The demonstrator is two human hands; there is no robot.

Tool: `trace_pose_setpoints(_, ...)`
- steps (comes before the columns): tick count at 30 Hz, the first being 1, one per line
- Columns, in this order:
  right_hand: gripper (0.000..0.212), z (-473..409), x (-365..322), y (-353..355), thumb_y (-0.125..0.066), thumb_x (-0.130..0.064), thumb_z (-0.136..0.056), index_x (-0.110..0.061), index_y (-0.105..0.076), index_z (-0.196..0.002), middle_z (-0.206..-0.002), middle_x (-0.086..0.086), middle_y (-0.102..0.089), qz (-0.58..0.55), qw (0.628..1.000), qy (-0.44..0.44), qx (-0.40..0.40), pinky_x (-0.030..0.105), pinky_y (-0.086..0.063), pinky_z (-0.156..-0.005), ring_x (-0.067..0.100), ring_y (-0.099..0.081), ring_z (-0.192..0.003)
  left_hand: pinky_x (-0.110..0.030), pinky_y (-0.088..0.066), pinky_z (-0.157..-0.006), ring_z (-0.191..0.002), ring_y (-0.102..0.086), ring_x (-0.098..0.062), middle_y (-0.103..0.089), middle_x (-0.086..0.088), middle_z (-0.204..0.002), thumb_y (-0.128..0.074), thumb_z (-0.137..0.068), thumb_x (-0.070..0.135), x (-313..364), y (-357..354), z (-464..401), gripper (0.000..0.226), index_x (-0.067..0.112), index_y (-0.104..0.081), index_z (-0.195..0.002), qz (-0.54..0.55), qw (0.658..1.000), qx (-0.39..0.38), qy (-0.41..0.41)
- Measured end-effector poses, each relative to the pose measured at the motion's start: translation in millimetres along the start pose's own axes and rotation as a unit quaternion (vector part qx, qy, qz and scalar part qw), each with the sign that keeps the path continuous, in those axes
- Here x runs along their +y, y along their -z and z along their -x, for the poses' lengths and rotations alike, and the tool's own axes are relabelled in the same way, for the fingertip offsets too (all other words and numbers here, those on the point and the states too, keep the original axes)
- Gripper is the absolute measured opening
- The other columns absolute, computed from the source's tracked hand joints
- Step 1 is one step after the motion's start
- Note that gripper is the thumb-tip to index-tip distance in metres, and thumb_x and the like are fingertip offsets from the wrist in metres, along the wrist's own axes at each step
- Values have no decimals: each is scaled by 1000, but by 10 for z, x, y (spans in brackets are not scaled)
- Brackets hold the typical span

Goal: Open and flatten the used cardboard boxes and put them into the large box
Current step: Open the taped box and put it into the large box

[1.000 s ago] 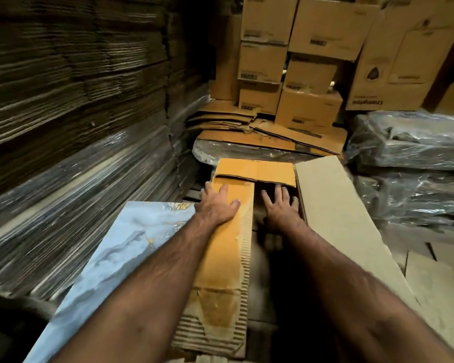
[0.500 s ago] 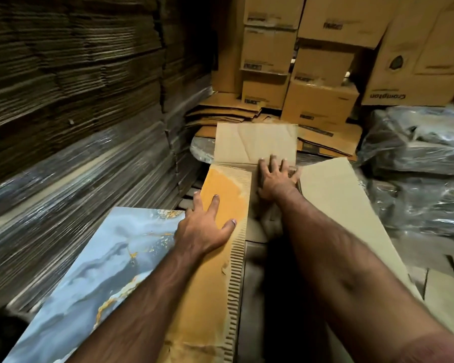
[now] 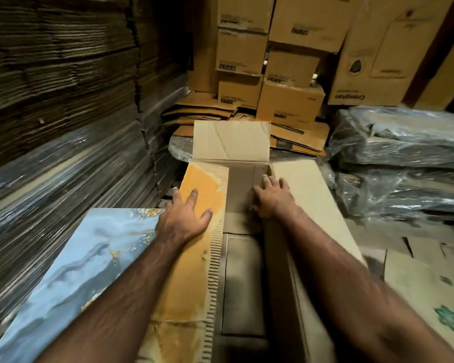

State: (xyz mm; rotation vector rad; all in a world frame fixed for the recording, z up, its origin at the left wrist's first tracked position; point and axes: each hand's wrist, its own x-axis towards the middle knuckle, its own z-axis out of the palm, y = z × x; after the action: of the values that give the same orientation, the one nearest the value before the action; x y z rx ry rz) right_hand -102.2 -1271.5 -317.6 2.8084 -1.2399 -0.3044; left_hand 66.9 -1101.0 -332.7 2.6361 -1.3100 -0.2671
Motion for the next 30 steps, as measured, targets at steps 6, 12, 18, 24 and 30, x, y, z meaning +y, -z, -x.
trace_pose_setpoints(6, 67, 1282, -190, -254, -46, -55, -95, -27, -26, -154, -165, 16, 2, -70, 995, -70, 20, 55, -9, -120, 31, 3, -152, -53, -7, -119, -149, -15, -29, -26, -13, -160, -40, -90, 59, 81, 28, 156, 61, 24, -51, -140, -50, 985, 80, -146)
trace_pose_setpoints(12, 65, 1970, -501, -425, -49, -56, -94, -28, -30, -150, -165, 14, 7, -47, 991, -126, 15, 60, -18, -114, 32, 1, -152, -40, -19, -116, -133, -47, -19, -66, -1, -125, -29, -87, 57, 401, 190, 729, 61, 21, -70, -115, -6, 931, 29, -364)
trace_pose_setpoints(18, 44, 1997, -618, -419, -42, -30, -101, -27, -42, -146, -164, 17, 10, 58, 987, -152, -5, 68, -19, -111, 38, 3, -151, -45, -42, -99, -117, -60, -28, -64, -6, -127, -41, -97, 53, 929, 297, 1383, 52, 19, -60, -130, -365, 850, -69, -375)
trace_pose_setpoints(24, 45, 2059, -691, -399, -36, -25, -104, -27, -40, -148, -164, 20, 9, 107, 981, -159, -8, 69, -20, -110, 41, 2, -150, -40, -39, -92, -115, -59, -24, -62, -4, -126, -45, -102, 36, 846, 679, 1642, 36, 15, -62, -126, -428, 857, 0, -288)
trace_pose_setpoints(30, 44, 2095, -677, -406, -43, -33, -101, -27, -43, -145, -164, 19, 4, 102, 983, -151, 0, 67, -24, -109, 41, -4, -149, -56, -29, -110, -116, -54, -27, -56, -2, -130, -33, -102, 48, 375, 1189, 1387, 52, 19, -50, -141, -402, 907, -119, -34)
